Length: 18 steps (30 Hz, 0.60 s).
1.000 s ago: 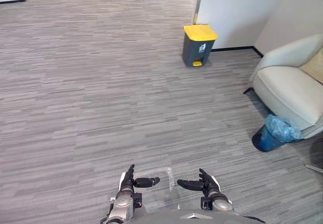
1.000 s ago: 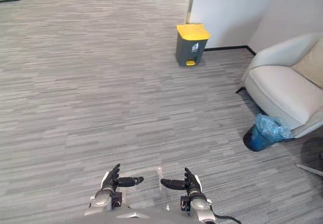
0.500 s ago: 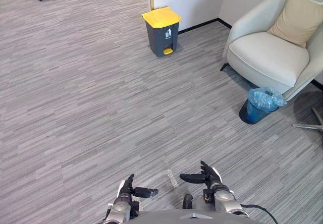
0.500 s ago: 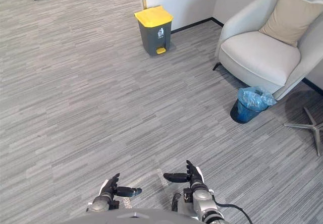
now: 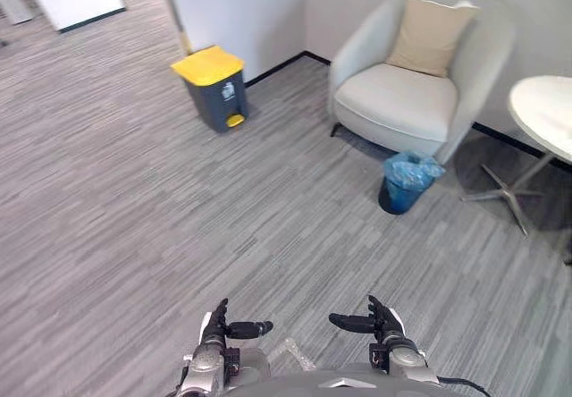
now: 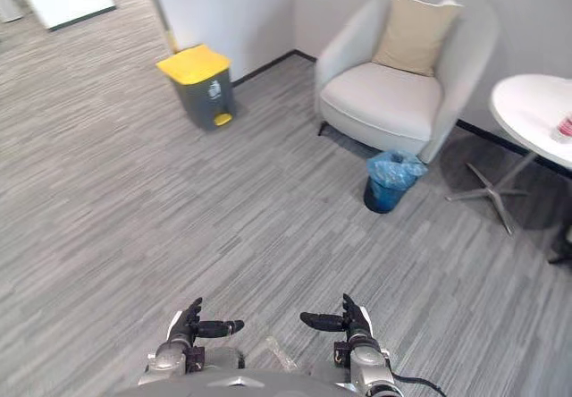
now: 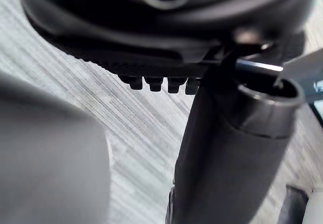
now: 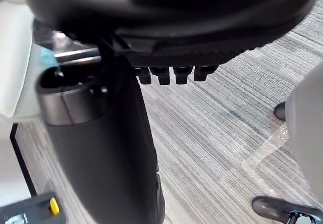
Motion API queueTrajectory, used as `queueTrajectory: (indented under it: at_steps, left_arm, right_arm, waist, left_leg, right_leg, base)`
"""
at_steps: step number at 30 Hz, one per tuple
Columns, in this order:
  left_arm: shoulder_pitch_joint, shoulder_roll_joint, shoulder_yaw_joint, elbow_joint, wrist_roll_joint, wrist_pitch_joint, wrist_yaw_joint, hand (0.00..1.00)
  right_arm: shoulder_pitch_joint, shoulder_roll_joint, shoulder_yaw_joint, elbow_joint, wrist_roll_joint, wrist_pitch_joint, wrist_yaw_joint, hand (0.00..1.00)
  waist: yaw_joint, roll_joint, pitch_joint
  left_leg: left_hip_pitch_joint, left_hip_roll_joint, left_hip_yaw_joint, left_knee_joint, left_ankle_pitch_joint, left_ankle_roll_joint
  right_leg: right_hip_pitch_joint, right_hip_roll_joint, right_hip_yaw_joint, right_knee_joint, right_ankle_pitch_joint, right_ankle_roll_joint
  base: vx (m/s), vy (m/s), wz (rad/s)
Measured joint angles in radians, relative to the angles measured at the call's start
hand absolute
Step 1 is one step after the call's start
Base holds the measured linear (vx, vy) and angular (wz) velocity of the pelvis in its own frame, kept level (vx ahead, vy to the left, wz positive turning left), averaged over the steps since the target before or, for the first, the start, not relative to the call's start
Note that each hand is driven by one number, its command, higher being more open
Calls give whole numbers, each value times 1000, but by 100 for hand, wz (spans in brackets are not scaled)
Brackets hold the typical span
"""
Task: Organize the slippers on the shoe rack
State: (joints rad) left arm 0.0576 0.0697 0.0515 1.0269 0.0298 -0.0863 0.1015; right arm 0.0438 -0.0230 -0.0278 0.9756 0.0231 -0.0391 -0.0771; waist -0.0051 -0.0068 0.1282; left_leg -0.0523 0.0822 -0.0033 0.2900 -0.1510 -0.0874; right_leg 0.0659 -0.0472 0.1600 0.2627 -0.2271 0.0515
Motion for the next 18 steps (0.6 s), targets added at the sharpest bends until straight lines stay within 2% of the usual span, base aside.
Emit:
queueTrajectory:
  at_steps: [1,2,4,7,8,9,10,11,12,13,14,18]
  left_arm:
    - [3,5,0,0,0,0,0,100]
    - [6,16,0,2,1,0,0,100]
    - [5,22,-1,15,1,0,-2,100]
    - [4,18,-4,24,0,1,0,100]
    - [1,10,-5,27,-1,1,1,100]
    - [1,10,-5,27,-1,1,1,100]
    - [-2,1,-12,29,-2,1,0,100]
    - [-3,2,-18,29,-2,2,0,100]
    - [-9,2,-40,38,-2,2,1,100]
    - [-14,2,-53,41,-2,3,-1,100]
    - [-15,-1,-78,40,0,2,-5,100]
    - [-17,-9,-75,40,0,4,-9,100]
  right_arm:
    - [5,7,0,0,0,0,0,100]
    - [12,20,0,0,0,0,1,100]
    - [13,28,0,3,0,0,2,100]
    - [7,26,3,9,2,-3,2,100]
    - [-11,20,11,24,4,-5,2,100]
    - [-12,19,11,24,4,-5,2,100]
    - [-31,13,32,33,7,-8,1,100]
    - [-36,12,40,34,7,-7,2,100]
    - [-45,6,49,33,9,-8,1,100]
    - [-48,0,48,34,9,-11,0,100]
    - [-51,-18,47,42,9,-14,0,100]
    - [-50,-40,30,64,9,-13,-2,100]
  waist:
    - [2,-10,-7]
    - [1,-33,-21]
    - [-1,-43,-27]
    - [-2,-35,-24]
    - [0,-22,-19]
    - [0,-22,-19]
    - [0,4,-7]
    - [0,7,-5]
    - [-13,15,0]
    - [-21,16,1]
    - [-23,34,1]
    - [-19,46,4]
  left_leg:
    - [10,-6,20,-13,1,4]
    - [31,-20,58,-41,3,12]
    - [63,-31,105,-76,5,23]
    - [111,-31,192,-132,10,32]
    - [122,-14,225,-148,11,33]
    - [122,-13,227,-149,11,33]
    - [135,16,288,-169,16,33]
    - [142,17,311,-177,18,30]
    - [148,21,320,-183,23,25]
    - [154,23,319,-189,25,22]
    - [165,27,321,-199,29,16]
    - [175,54,325,-177,36,0]
  right_leg:
    - [-5,-9,12,-2,-1,2]
    - [-12,-27,43,-8,1,9]
    - [-15,-40,71,-18,13,29]
    - [-33,-48,93,-32,31,48]
    - [-58,-41,29,-23,55,53]
    - [-58,-41,25,-23,55,53]
    - [-97,-61,-226,-13,80,30]
    - [-104,-78,-336,-14,77,20]
    - [-103,-83,-379,-14,82,15]
    - [-100,-75,-379,-15,83,12]
    - [-93,-57,-371,-26,85,9]
    - [-71,-28,-357,-50,89,-5]
  base:
    - [191,292,-100]
    - [125,183,-67]
    - [103,169,-79]
    - [47,58,-71]
    - [29,-25,-77]
    - [13,-59,-97]
    - [0,-42,-86]
    - [21,-75,-102]
    - [27,-74,-40]
    - [49,-89,-21]
    - [43,-57,-10]
    - [49,-101,-14]
